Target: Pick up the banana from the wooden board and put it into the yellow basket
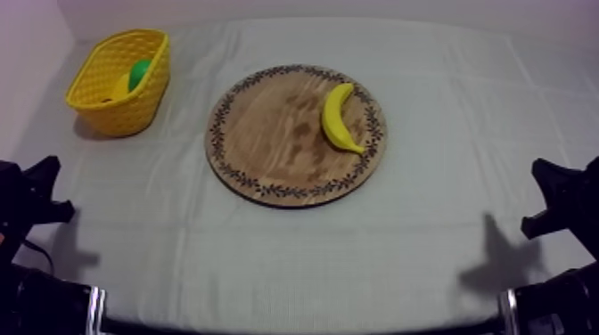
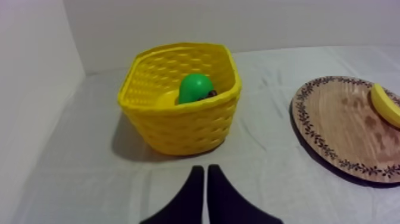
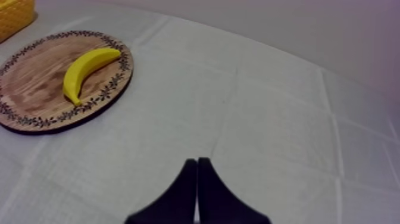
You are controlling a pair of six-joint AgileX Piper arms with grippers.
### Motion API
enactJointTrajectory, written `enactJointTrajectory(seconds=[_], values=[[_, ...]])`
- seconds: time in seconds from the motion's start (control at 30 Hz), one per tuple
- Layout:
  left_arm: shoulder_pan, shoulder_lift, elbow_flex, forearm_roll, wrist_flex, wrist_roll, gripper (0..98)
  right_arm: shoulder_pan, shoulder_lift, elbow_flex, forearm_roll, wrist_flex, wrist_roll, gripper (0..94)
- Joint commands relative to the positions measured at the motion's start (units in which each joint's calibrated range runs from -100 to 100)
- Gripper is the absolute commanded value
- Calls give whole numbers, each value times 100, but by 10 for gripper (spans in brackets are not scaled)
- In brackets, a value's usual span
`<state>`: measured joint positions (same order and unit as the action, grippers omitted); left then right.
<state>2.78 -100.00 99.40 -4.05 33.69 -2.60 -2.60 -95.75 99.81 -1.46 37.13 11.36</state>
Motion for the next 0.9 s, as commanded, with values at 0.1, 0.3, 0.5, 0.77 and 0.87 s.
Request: enactJointTrajectory(seconds=[0.1,0.3,0.5,0.77,0.87], values=[[29,0,-41,154,229,284,1,0,0,-3,2,5,0,3],[29,0,-41,154,229,243,1,0,0,-3,2,5,0,3],[25,0,-41,154,229,231,1,0,0,-3,2,5,0,3],[7,117,-69,-68,-96,340,1,0,0,-3,2,5,-1,3],[-15,300,-164,-144,-290,372,0,0,0,-3,2,5,0,3]])
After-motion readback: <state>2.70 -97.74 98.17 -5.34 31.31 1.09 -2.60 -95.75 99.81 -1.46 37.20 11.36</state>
